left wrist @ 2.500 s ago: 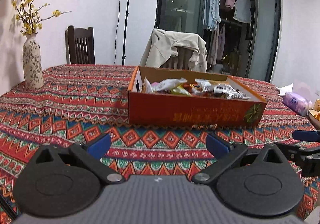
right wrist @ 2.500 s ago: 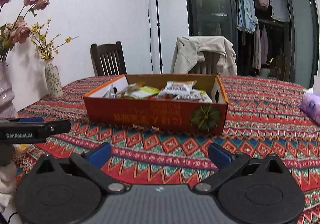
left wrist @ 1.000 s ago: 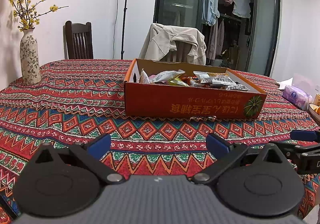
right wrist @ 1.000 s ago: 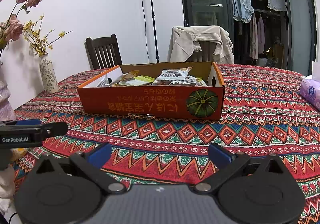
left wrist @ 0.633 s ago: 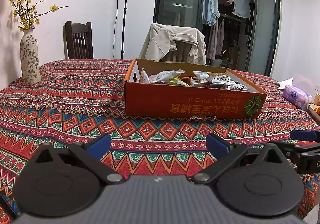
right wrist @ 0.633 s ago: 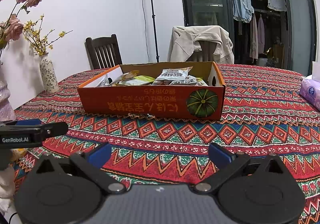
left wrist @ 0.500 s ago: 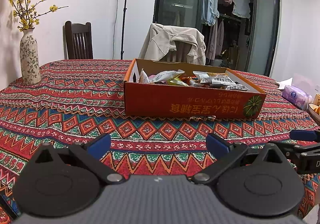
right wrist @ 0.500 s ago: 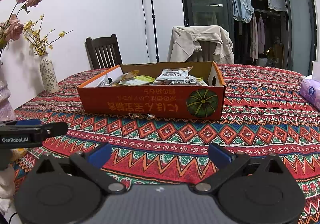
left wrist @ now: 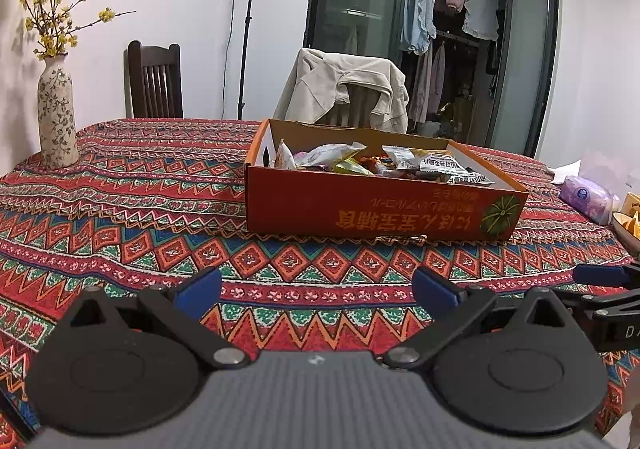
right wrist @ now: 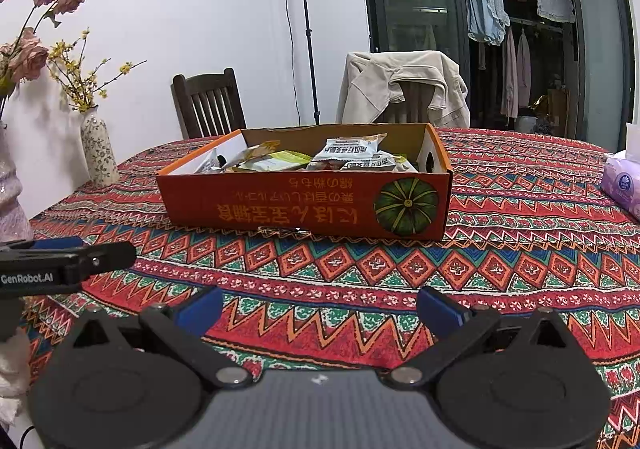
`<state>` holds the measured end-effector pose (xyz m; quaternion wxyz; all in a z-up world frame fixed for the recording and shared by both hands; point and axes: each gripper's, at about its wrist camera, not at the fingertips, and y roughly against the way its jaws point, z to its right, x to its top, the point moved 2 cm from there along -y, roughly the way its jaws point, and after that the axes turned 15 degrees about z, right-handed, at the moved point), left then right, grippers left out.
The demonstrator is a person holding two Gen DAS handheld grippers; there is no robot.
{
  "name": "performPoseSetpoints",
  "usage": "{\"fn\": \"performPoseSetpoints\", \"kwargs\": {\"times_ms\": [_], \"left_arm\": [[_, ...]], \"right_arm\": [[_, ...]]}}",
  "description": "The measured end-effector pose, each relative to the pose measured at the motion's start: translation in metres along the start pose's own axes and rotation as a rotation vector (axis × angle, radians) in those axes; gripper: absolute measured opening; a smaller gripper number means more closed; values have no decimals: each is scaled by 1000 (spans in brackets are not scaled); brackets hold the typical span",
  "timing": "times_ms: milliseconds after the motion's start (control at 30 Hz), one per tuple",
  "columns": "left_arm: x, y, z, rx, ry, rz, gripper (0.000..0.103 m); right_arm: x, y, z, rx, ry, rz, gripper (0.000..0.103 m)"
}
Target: Organize snacks
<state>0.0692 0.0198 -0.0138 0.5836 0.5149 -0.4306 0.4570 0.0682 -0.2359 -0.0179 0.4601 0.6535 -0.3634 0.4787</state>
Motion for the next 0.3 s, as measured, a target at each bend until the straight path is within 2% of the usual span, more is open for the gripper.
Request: {"fn": "performPoseSetpoints", "kwargs": {"times_ms": [300], "left_arm": [[1, 2, 2, -10, -8, 13, 103]], "right_arm": [[0, 0, 0, 0, -1, -1, 103]]}}
